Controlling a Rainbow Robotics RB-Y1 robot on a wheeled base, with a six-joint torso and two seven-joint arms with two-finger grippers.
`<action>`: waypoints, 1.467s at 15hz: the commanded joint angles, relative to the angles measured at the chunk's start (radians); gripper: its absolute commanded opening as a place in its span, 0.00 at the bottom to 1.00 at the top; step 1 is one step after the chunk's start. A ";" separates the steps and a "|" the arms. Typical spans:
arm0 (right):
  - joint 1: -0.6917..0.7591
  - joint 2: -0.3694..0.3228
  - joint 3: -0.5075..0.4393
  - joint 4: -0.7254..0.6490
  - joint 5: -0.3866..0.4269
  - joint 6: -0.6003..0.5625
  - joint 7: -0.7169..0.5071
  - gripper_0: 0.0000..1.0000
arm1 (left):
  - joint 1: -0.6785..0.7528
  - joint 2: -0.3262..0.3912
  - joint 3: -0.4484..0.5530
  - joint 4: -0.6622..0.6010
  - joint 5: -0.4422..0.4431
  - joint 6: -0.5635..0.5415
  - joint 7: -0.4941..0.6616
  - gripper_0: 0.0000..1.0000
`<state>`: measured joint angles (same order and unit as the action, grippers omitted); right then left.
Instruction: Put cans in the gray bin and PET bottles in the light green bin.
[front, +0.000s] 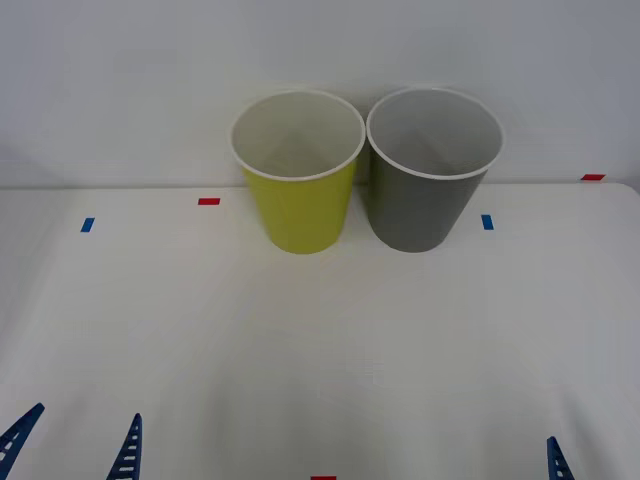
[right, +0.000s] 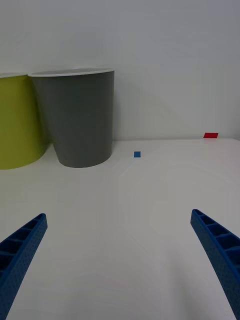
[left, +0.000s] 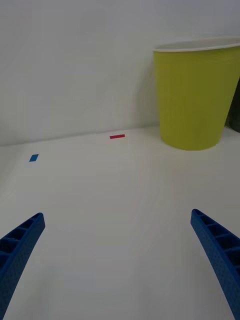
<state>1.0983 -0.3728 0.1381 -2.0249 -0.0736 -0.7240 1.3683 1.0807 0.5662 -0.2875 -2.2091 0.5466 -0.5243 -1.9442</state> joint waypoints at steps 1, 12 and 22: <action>0.000 0.000 0.000 0.000 0.000 0.000 0.000 1.00 | 0.018 -0.002 -0.002 0.000 -0.011 -0.009 -0.002 1.00; 0.000 0.000 0.000 0.000 0.000 0.000 0.000 1.00 | 0.025 -0.002 -0.007 0.000 -0.020 -0.014 0.001 1.00; 0.000 0.000 0.000 0.000 0.000 0.000 0.000 1.00 | 0.025 -0.002 -0.007 0.000 -0.020 -0.014 0.001 1.00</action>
<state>1.0983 -0.3728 0.1381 -2.0249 -0.0736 -0.7240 1.3683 1.1060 0.5645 -0.2945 -2.2089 0.5261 -0.5388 -1.9437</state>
